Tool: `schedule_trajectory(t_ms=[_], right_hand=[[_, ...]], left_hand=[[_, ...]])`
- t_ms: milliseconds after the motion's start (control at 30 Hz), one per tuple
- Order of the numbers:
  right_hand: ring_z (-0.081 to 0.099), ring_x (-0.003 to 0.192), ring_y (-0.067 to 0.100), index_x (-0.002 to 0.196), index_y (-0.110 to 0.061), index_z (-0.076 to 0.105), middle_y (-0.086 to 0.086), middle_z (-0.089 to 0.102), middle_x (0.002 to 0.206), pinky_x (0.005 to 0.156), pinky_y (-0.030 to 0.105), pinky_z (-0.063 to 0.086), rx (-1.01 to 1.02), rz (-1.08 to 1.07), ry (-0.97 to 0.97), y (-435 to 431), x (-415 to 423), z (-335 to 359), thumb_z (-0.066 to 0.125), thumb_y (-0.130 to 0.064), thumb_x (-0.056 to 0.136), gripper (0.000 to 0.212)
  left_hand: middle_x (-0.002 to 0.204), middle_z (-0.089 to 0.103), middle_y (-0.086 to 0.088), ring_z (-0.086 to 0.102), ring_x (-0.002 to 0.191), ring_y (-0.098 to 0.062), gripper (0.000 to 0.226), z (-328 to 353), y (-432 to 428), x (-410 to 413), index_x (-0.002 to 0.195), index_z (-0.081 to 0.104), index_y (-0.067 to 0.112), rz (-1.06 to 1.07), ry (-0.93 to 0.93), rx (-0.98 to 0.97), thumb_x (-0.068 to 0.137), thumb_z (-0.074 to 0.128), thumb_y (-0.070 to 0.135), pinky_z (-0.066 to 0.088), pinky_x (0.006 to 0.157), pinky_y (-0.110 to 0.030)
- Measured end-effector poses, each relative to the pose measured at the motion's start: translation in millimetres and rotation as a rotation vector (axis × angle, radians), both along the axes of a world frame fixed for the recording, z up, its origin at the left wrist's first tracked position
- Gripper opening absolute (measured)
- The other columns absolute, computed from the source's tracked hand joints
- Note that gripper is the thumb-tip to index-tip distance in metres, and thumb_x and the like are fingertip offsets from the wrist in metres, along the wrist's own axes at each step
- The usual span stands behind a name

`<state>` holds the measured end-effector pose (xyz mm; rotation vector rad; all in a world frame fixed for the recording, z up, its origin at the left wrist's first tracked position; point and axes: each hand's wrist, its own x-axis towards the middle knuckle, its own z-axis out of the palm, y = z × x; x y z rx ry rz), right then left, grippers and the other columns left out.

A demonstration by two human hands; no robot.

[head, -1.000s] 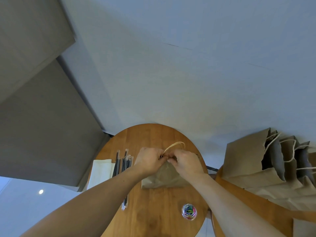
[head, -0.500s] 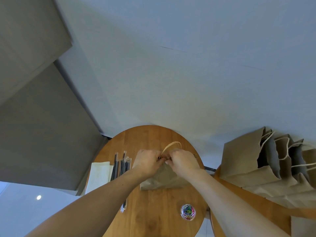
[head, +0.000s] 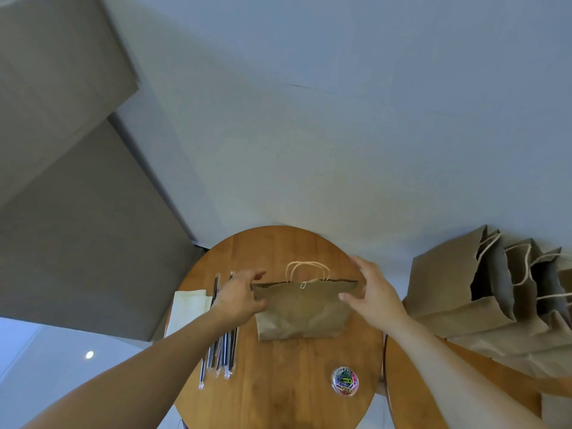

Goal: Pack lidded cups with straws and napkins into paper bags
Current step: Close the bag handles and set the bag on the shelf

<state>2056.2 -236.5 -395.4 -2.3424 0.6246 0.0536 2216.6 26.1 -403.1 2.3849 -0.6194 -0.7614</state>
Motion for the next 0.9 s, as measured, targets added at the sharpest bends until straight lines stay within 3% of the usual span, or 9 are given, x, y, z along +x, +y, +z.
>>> schedule_trajectory(t_ms=[67,167,267,367,500,567,700,833,900], right_hand=[[0.068,0.085,0.001,0.141,-0.028,0.046,-0.015,0.056,0.126,0.078,0.025,0.053,0.196,-0.036,0.098,-4.3,0.8,-10.7,0.073,-0.03,0.088,0.06],[0.065,0.055,0.003,0.117,-0.016,0.064,-0.001,0.073,0.081,0.054,0.019,0.051,0.306,-0.105,0.127,-5.6,1.2,-25.0,0.067,-0.02,0.093,0.024],[0.063,0.055,0.001,0.104,-0.013,0.066,0.002,0.071,0.073,0.054,0.017,0.051,0.288,-0.133,0.085,-5.8,4.6,-27.3,0.062,-0.018,0.096,0.01],[0.067,0.064,0.003,0.098,-0.019,0.065,-0.002,0.07,0.079,0.064,0.03,0.057,0.255,-0.151,0.007,-1.1,8.6,-24.2,0.059,-0.021,0.098,0.006],[0.066,0.059,0.006,0.097,-0.025,0.065,-0.005,0.068,0.068,0.062,0.033,0.054,0.239,-0.207,-0.131,12.4,9.5,-12.4,0.06,-0.026,0.097,0.005],[0.064,0.057,0.006,0.091,-0.03,0.063,-0.004,0.067,0.062,0.062,0.032,0.051,0.261,-0.247,-0.201,22.9,12.9,1.6,0.061,-0.029,0.097,0.006],[0.06,0.056,0.008,0.09,-0.031,0.06,0.001,0.064,0.061,0.064,0.033,0.049,0.267,-0.231,-0.338,54.7,23.2,38.0,0.059,-0.03,0.098,0.008],[0.059,0.056,0.009,0.091,-0.028,0.06,0.0,0.062,0.06,0.064,0.035,0.05,0.209,-0.192,-0.461,97.9,36.1,80.2,0.06,-0.03,0.097,0.006],[0.059,0.055,0.011,0.092,-0.024,0.061,0.001,0.061,0.059,0.066,0.037,0.05,0.202,-0.187,-0.512,125.3,43.4,103.5,0.061,-0.029,0.097,0.007]], left_hand=[[0.122,0.061,0.013,0.058,0.097,-0.002,0.054,-3.5,2.6,-2.4,0.134,0.055,0.032,0.027,0.035,0.011,0.083,0.072,0.019,0.043,0.064,-0.009],[0.096,0.064,0.012,0.058,0.078,0.0,0.032,-6.3,2.0,-6.4,0.12,0.066,0.027,0.054,0.051,0.051,0.089,0.067,0.019,0.039,0.055,-0.009],[0.084,0.063,0.006,0.054,0.067,-0.002,0.007,-3.6,-1.7,-9.5,0.096,0.065,0.025,0.087,0.021,0.092,0.095,0.06,0.021,0.036,0.051,-0.014],[0.071,0.059,0.003,0.05,0.061,-0.006,0.024,5.4,-0.6,-12.8,0.075,0.057,0.027,0.164,0.02,0.045,0.099,0.056,0.025,0.042,0.059,-0.023],[0.079,0.067,-0.006,0.061,0.073,-0.021,0.018,28.0,14.9,-21.7,0.086,0.067,0.014,0.243,0.064,-0.101,0.097,0.059,0.026,0.051,0.073,-0.04],[0.085,0.072,-0.003,0.065,0.077,-0.019,0.013,42.3,26.6,-24.9,0.093,0.071,0.014,0.293,0.103,-0.224,0.096,0.062,0.024,0.054,0.074,-0.034],[0.077,0.072,0.019,0.062,0.063,0.006,0.013,76.3,57.0,-28.8,0.096,0.072,0.024,0.393,0.13,-0.446,0.097,0.061,0.019,0.047,0.059,-0.008],[0.087,0.074,-0.007,0.069,0.072,-0.017,0.012,110.3,101.3,-34.6,0.103,0.071,0.015,0.49,0.14,-0.59,0.098,0.06,0.018,0.06,0.065,-0.034],[0.087,0.074,-0.009,0.071,0.073,-0.024,0.012,128.7,130.2,-39.0,0.1,0.071,0.016,0.518,0.107,-0.656,0.097,0.062,0.022,0.061,0.063,-0.039]])
